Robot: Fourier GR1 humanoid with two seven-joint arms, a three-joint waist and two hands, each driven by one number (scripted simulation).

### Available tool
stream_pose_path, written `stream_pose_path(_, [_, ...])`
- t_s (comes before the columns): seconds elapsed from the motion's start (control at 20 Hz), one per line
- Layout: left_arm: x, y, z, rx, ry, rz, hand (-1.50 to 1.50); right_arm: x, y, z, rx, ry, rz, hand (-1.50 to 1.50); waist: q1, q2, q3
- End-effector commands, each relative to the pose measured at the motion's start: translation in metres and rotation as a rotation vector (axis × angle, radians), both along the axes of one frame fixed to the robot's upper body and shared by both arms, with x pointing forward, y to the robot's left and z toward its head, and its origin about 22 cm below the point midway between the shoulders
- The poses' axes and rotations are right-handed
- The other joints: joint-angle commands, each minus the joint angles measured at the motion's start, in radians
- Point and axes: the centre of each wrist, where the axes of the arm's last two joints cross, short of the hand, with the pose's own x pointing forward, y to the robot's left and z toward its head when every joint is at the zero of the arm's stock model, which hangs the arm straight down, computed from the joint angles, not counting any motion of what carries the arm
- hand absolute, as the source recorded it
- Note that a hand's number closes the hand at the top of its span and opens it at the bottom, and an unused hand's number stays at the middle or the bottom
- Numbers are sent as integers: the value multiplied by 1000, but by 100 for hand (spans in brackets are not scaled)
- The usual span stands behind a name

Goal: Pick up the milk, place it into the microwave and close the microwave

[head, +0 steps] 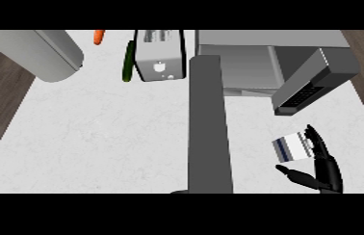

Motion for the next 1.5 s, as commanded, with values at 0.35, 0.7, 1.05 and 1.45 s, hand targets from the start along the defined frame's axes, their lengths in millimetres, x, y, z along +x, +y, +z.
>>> stream_pose_path(0.35, [-9, 2, 1, -5, 22, -30, -150, 21, -1, 9, 43, -93, 110, 150, 14, 4, 5])
stream_pose_path(0.7, [-3, -1, 8, -15, 8, -35, -150, 40, 39, 5, 110, -181, 186, 150, 6, 1, 5])
stream_pose_path(1.05, [-10, 11, 3, -12, 5, -20, -150, 63, 94, 3, 132, -200, 210, 150, 9, 1, 3])
stream_pose_path(1.45, [-11, 7, -3, -19, 42, -39, -150, 100, 111, 26, 8, -222, 217, 150, 13, 4, 3])
